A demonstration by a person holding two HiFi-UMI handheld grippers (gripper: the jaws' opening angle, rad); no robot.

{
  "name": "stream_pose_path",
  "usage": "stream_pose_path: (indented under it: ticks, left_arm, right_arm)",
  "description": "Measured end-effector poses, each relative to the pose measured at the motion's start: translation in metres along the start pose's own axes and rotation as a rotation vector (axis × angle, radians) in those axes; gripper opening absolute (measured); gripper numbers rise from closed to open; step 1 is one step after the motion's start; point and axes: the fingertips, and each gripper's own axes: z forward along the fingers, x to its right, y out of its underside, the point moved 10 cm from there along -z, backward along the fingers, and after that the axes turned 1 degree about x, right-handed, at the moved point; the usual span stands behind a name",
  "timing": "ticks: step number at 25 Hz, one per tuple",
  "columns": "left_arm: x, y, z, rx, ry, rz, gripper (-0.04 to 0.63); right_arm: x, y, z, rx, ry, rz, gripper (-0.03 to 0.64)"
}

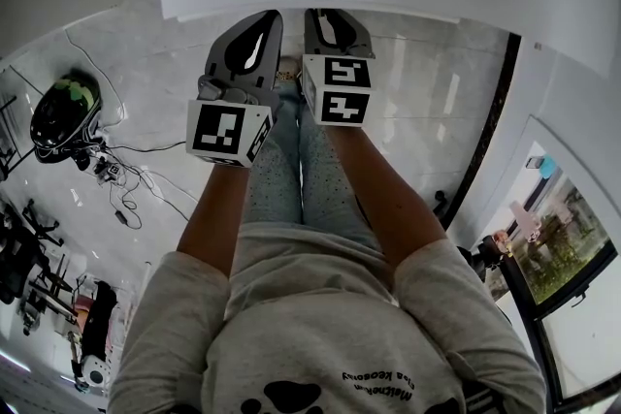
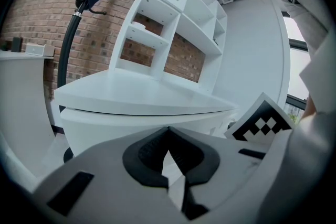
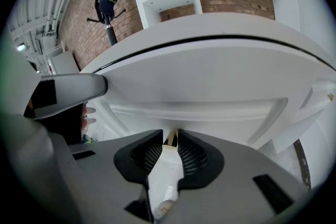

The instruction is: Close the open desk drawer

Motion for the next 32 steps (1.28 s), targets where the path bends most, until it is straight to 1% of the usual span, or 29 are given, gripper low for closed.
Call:
stream_pose_path:
  ticks: [4, 9, 12, 17, 23, 26, 29, 32]
  left_arm:
    - [0.0, 0.0, 0.0, -0.012, -0.002, -0.005, 0.018]
    - [0.002, -0.003, -0.002, -0.033, -0.003, 0.031, 0.018]
    - [0.007, -0.007, -0.004, -0.045, -0.006, 0.048, 0.018]
    - [0.01, -0.012, -0.007, -0.051, -0.002, 0.059, 0.018]
    - [0.03, -0.052, -0.029, 0.006, 0.003, 0.067, 0.018]
    - [0.052, -0.078, -0.042, 0.028, -0.001, 0.075, 0.018]
    - [0.073, -0.103, -0.061, 0.043, -0.007, 0.065, 0.018]
    - [0.087, -0.135, -0.075, 0.08, -0.018, 0.071, 0.018]
  right_arm:
    - [-0.003, -0.01, -0.019, 0.054, 0.006, -0.015, 0.101]
    - [-0.005, -0.031, -0.057, 0.148, 0.009, -0.049, 0.101]
    - [-0.004, -0.043, -0.082, 0.183, 0.007, -0.071, 0.101]
    - [-0.006, -0.058, -0.116, 0.246, 0.001, -0.114, 0.06]
    - [-0.015, -0.079, -0.154, 0.305, -0.023, -0.132, 0.039]
    - [-0.012, -0.091, -0.177, 0.331, -0.034, -0.135, 0.035]
    - [-0.014, -0.104, -0.203, 0.348, -0.044, -0.134, 0.032]
    - [-0.018, -0.121, -0.222, 0.386, -0.064, -0.152, 0.032]
